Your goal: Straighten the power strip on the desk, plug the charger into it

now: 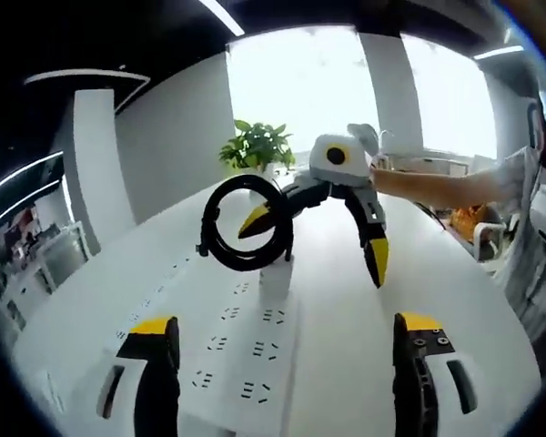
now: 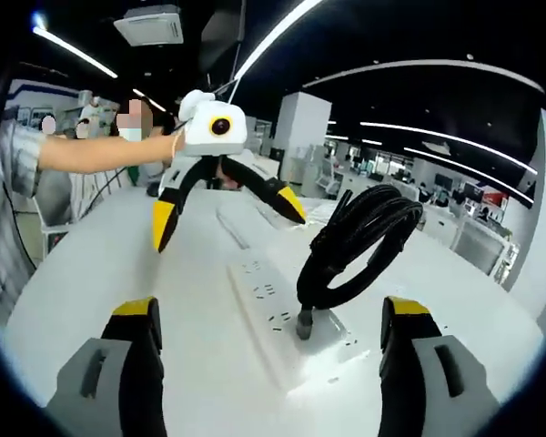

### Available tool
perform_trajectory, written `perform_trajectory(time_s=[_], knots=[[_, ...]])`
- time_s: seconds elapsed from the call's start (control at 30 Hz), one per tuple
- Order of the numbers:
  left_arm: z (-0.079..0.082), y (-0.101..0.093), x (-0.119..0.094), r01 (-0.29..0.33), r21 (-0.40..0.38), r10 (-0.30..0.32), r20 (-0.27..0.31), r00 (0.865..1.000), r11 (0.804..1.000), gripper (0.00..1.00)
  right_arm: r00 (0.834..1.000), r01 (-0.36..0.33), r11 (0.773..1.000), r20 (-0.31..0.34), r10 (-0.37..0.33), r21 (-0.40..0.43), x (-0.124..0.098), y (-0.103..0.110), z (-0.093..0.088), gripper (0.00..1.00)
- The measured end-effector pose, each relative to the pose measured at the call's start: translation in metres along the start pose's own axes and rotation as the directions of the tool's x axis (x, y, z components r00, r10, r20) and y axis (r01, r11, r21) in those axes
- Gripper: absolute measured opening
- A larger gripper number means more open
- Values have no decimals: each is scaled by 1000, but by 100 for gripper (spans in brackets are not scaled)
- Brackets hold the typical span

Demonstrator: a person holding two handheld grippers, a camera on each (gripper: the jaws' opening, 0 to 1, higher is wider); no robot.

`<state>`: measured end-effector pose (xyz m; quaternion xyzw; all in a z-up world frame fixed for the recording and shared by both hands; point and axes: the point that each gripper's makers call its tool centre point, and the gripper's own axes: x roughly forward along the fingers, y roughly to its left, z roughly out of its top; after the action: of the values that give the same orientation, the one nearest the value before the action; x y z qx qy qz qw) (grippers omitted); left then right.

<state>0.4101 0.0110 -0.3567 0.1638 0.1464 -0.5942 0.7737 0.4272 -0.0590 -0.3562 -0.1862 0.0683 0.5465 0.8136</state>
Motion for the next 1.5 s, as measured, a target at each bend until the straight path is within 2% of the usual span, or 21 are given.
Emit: perform_trajectory(time_s=[0.13,0.23,0.3,0.33,0.37,0.43,0.5,0.53,0.57,0.63,0.7,0.73,0.8,0.83,0.9,0.93,0.97,1.27,1.4,1.47,1.5], knots=[[-3,1,-3,-42,13,41,16,999,999,99,999,21,1000,31,-21,10,-2,-3,3,100],[2,-4,-9,-62,-11,63,72,995,998,99,998,45,999,50,-45,15,-5,-5,5,100],[3,-6,-11,-67,-11,68,77,995,998,99,997,55,998,57,-56,17,-7,-6,6,100],[5,-4,-15,-108,-11,109,96,989,994,99,995,67,998,74,-68,22,-9,-6,8,100],[5,-5,-17,-117,-7,117,98,988,993,99,993,82,996,87,-85,35,-10,-7,10,100],[10,-2,-22,-161,-16,162,137,977,987,99,983,126,991,125,-132,54,-15,-12,15,100],[9,-3,-26,-172,-28,175,134,975,985,99,977,156,986,137,-163,62,-19,-14,18,100],[11,-3,-28,-182,-46,187,145,972,982,99,974,164,984,144,-172,67,-21,-14,19,100],[16,-1,-33,-211,-67,220,176,959,975,99,973,170,983,145,-178,69,-22,-13,20,100],[25,-1,-39,-245,-58,252,236,938,968,99,968,188,979,153,-197,74,-23,-12,21,100],[28,2,-45,-286,-66,293,262,919,956,99,964,223,973,138,-229,59,-25,-13,20,100],[27,-1,-47,-290,-64,296,259,919,955,99,962,231,971,137,-236,56,-25,-12,20,100],[29,1,-53,-344,-84,353,265,897,935,99,956,249,966,143,-257,72,-28,-10,22,100],[29,1,-53,-348,-83,357,264,896,934,99,955,251,965,145,-260,75,-28,-10,23,100],[29,0,-57,-384,-104,398,257,880,917,99,950,252,961,159,-268,110,-29,-6,27,100],[31,-1,-59,-395,-117,412,278,868,911,99,947,250,957,170,-273,148,-30,-4,30,100],[30,0,-62,-416,-135,437,270,858,899,99,947,250,956,167,-274,154,-30,-4,30,100],[30,-5,-66,-437,-124,454,267,850,891,99,939,259,950,186,-290,174,-35,-2,37,100],[28,-6,-69,-456,-124,472,254,844,882,99,935,268,947,190,-300,179,-38,-1,41,100],[20,-5,-74,-505,-95,513,218,830,858,99,927,300,937,176,-331,182,-43,1,41,100],[17,-5,-77,-527,-100,535,213,817,844,99,921,323,931,169,-351,170,-47,2,42,100]])
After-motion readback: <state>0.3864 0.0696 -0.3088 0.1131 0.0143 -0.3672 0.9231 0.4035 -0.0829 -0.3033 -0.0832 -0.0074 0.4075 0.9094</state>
